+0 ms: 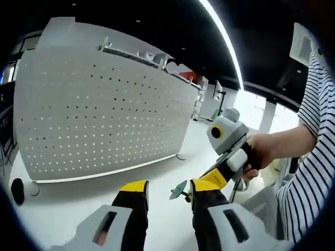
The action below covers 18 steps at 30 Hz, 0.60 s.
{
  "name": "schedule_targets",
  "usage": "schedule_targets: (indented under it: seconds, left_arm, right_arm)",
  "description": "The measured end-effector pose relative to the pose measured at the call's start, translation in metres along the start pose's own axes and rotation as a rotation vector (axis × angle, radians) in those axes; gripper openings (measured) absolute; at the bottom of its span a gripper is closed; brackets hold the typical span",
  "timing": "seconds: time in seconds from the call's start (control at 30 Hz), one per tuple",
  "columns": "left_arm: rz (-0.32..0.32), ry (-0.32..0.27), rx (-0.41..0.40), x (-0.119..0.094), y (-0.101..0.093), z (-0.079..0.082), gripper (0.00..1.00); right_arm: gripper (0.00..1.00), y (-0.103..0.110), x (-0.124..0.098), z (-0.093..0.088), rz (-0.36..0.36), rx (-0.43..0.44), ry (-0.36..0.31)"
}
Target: Insert the hook assembly into the mounting plate slot until the hook locks in place.
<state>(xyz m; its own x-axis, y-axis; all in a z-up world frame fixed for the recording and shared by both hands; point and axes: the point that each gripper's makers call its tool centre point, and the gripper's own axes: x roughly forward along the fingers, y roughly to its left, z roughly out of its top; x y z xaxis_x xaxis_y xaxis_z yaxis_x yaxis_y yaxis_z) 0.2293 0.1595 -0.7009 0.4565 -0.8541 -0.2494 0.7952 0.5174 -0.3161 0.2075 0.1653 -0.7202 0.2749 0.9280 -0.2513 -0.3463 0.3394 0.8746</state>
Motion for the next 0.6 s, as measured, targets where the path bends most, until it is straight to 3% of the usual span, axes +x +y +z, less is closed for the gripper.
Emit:
schedule_targets:
  seconds: [0.27, 0.33, 0.37, 0.4, 0.6]
  left_arm:
    - [-0.071, 0.012, 0.028, 0.000, -0.011, 0.005, 0.11]
    - [-0.089, 0.007, 0.078, 0.000, -0.016, 0.007, 0.07]
    - [-0.057, -0.011, 0.176, -0.001, -0.013, 0.011, 0.06]
    - [-0.055, -0.020, 0.198, -0.001, -0.017, 0.013, 0.06]
    - [-0.037, 0.034, 0.187, -0.004, -0.016, 0.005, 0.04]
  right_arm:
    - [0.01, 0.008, -0.004, -0.004, 0.075, 0.051, 0.012]
    - [0.01, 0.011, -0.005, -0.004, 0.110, 0.088, 0.013]
    - [0.01, 0.012, -0.005, -0.001, 0.123, 0.104, 0.003]
    - [0.01, 0.013, -0.006, -0.001, 0.132, 0.116, 0.004]
    - [0.01, 0.015, -0.002, -0.008, 0.128, 0.055, 0.051]
